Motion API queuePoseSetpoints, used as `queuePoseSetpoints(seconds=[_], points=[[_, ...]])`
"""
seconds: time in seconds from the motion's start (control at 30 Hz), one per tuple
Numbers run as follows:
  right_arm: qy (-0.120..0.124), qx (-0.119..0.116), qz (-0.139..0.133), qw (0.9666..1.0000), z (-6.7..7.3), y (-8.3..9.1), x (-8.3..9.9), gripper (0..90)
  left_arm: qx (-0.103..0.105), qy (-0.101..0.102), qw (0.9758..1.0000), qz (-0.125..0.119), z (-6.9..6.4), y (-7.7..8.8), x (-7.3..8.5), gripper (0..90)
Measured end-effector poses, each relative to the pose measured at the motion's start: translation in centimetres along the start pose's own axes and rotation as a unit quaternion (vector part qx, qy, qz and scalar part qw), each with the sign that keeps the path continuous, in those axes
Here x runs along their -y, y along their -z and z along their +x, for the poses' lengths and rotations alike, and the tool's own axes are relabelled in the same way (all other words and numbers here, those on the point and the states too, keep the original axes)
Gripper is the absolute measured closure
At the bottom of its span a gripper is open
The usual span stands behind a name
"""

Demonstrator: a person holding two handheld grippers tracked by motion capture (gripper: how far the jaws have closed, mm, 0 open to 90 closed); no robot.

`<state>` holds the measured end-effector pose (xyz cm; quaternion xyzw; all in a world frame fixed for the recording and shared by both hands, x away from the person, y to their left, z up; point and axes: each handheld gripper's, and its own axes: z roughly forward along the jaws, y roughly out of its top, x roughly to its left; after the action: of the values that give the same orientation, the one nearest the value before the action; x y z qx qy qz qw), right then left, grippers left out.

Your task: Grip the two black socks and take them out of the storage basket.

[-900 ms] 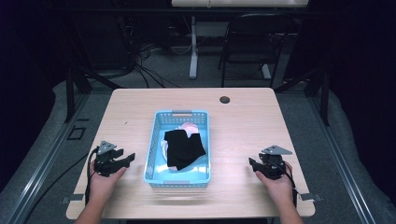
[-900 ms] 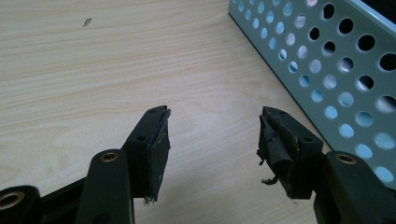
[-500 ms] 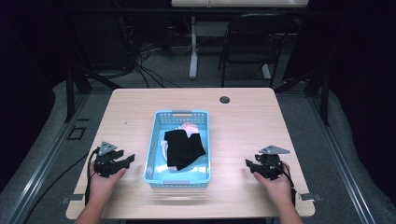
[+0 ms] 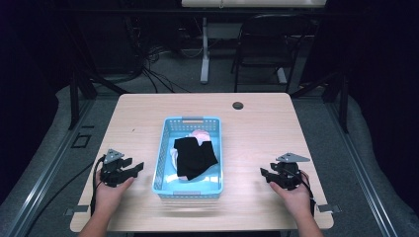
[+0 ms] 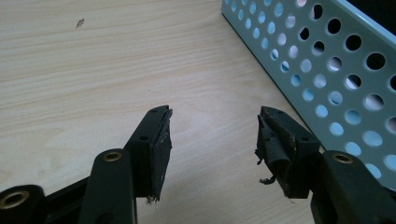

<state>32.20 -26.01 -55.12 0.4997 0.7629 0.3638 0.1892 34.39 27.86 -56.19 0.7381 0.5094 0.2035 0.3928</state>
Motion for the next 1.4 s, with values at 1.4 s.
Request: queuePoseSetpoints(seconds=[1.4], points=[[0.134,-0.142,0.001,0.9808,13.0,-9.8,-17.1,60.0,-0.003,0.007,1.0000,0.004,0.3,-0.3,0.3,44.2]])
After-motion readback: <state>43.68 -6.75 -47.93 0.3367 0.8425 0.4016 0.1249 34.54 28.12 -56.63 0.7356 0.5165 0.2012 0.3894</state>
